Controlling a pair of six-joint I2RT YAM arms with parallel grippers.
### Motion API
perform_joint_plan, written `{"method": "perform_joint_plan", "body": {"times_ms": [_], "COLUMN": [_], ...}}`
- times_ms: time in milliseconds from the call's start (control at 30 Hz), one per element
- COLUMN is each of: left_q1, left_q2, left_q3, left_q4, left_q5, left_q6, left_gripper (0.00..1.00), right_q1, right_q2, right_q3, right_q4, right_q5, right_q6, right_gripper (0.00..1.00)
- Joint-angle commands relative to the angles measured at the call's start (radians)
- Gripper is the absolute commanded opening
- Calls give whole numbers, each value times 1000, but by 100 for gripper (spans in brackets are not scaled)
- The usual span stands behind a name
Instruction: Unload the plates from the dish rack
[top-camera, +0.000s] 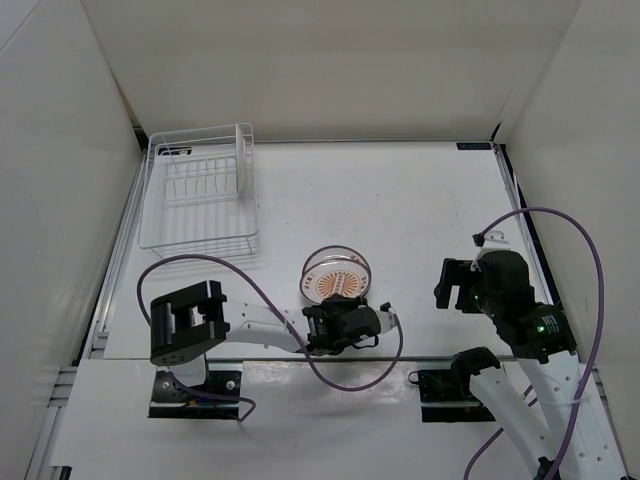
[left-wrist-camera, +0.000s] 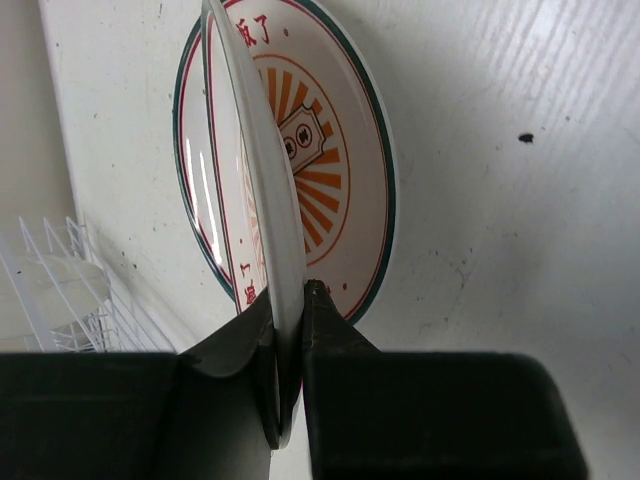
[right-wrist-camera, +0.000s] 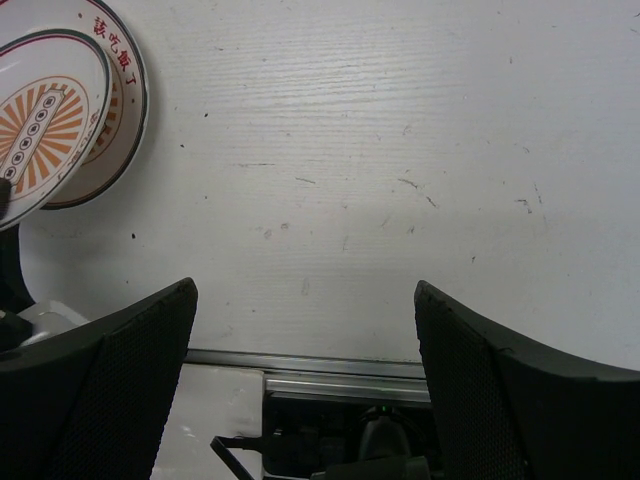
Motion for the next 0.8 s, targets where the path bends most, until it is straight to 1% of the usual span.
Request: {"method": "perform_joint_plan", "body": {"times_ms": [0,100,133,233,267,300,333,400,433,533,567,600,633,667,700,733,767], "left_q1": [-1,-1,-2,-2,1,1,7,30,37,66,82,93,115,126,167,184,206], "left_q2": [43,83,103,113,110,101,97,82,73,6,-30,-45,-95,-108,-125,-140,-193], "left_q3": [14,46,71,94,97,120,134,200,214,229,232,235,247,269,278,299,321], "left_q4": [88,88,77,45,34,22,-68,-181,-231,-256,-257,-280,-297,-347,-363,-377,-426], "left_q5": [-49,-73,-83,-86,-83,-80,-64,23,34,97,138,159,178,204,232,245,267], "left_q6": [10,31,31,30,14,4,-28,-94,-110,-122,-125,-134,-141,-142,-147,-147,-154], "left_gripper": [17,26,40,75,91,99,99,99,99,99,99,99,99,99,99,99,99], "right_q1": [5,5,5,5,5,6,5,8,5,9,6,5,5,5,5,6,5], "right_q2": [-7,-6,-6,-7,-7,-7,-7,-7,-10,-7,-10,-10,-9,-15,-9,-7,-3], "right_q3": [0,0,0,-3,-1,-3,-3,-3,-4,-3,-4,-3,-3,-3,-4,-4,-3], "right_q4": [16,17,17,19,19,19,22,22,22,19,20,19,35,22,20,19,22], "right_q5": [11,9,9,9,9,9,9,8,6,5,6,5,8,6,6,5,6], "right_q6": [2,4,4,2,2,5,5,2,5,4,5,4,5,5,5,5,5], "right_gripper": [90,90,90,90,90,90,90,90,90,90,90,90,90,90,90,90,90]}}
